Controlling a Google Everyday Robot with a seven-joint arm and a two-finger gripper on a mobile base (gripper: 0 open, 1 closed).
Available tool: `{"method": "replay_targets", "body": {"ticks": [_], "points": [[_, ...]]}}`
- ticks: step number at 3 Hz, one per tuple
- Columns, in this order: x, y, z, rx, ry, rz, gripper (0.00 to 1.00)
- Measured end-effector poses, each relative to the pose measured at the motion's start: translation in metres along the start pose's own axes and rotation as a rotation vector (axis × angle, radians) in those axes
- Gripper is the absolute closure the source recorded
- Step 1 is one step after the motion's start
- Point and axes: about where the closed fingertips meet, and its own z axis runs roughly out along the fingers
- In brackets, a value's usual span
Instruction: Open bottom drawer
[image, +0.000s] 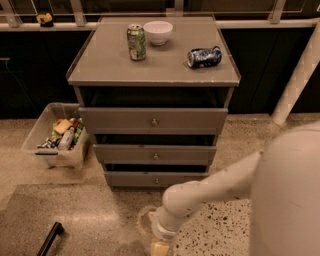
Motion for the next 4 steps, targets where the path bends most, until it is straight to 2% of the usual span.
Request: {"method": "replay_targets", "body": {"ticks": [1,2,3,4], "points": [[0.057,-0.014,-0.015,0.028,-0.056,0.050,0.00],[0.127,-0.051,-0.059,0.097,-0.090,0.103,0.00],[0.162,-0.090,-0.083,0.102,-0.109,0.126,0.00],[0.159,-0.126,-0.108,0.165,-0.121,0.119,0.00]]}}
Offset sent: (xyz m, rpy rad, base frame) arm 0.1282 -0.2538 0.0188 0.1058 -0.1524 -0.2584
